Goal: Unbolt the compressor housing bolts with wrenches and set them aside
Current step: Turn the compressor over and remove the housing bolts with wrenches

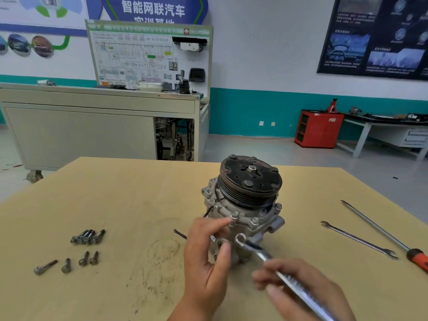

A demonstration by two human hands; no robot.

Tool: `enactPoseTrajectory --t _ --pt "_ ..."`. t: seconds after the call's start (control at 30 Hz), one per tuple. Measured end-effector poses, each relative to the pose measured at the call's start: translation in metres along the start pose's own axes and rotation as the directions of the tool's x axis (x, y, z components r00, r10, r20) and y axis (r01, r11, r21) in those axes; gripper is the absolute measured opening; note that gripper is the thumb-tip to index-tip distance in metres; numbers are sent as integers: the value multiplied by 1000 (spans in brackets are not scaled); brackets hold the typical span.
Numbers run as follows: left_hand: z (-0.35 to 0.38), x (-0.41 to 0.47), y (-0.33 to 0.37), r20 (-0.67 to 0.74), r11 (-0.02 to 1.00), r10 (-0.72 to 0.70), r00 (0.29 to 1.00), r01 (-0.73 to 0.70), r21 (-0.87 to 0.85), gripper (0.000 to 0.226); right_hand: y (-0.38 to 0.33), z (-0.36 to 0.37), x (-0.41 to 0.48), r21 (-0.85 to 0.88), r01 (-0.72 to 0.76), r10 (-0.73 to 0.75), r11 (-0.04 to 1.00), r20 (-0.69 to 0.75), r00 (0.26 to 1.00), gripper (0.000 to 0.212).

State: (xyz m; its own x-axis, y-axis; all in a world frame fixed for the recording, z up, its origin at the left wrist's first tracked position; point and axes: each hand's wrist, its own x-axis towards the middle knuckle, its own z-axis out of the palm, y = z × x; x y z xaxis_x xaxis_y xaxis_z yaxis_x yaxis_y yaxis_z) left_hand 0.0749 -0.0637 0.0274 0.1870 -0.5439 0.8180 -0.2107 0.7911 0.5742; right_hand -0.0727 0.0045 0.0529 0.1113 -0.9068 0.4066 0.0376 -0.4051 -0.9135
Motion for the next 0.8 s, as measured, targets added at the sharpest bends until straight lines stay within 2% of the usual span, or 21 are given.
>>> enactPoseTrajectory --t 0.07,0.13,0.23,0.3,0.37,0.43,0.5,0.53,0.6,0.67,0.77,0.8 --pt "-3 0 17 61 972 -192 979 199 -123 26 -5 16 -7 17 -98 96 995 122 988 40" --pt "-6 0 28 134 917 -344 929 363 -163 25 -10 23 -4 115 -250 233 961 144 962 17" --pt "-13 5 37 312 820 -443 841 520 -240 29 -16 21 -4 156 -360 298 920 316 901 32" --pt "-16 9 43 440 715 -485 756 632 -297 28 -24 23 -1 193 -340 270 920 315 910 40" --pt "-17 11 46 499 654 -511 699 694 -301 25 -25 26 -2 140 -217 173 966 276 946 34" --pt "-18 12 47 496 665 -498 711 681 -307 22 -20 26 -2 84 -200 176 976 232 957 27" --pt "-20 14 45 503 721 -446 740 630 -287 20 -18 28 -1 95 -207 186 974 191 964 20" --pt "-22 14 44 511 740 -421 750 609 -285 24 -17 28 0 115 -216 197 970 153 968 21" --pt "-26 13 38 498 774 -386 776 566 -282 28 -14 27 1 151 -236 221 960 110 969 41" --pt "-29 12 30 402 827 -367 839 492 -272 26 -13 26 1 159 -253 242 954 89 966 45" --pt "-32 15 14 150 895 -369 917 394 -207 23 -16 27 4 97 -273 261 957 121 958 13" --pt "-31 16 7 74 922 -353 933 360 -142 25 -20 29 5 33 -248 241 968 142 960 9"
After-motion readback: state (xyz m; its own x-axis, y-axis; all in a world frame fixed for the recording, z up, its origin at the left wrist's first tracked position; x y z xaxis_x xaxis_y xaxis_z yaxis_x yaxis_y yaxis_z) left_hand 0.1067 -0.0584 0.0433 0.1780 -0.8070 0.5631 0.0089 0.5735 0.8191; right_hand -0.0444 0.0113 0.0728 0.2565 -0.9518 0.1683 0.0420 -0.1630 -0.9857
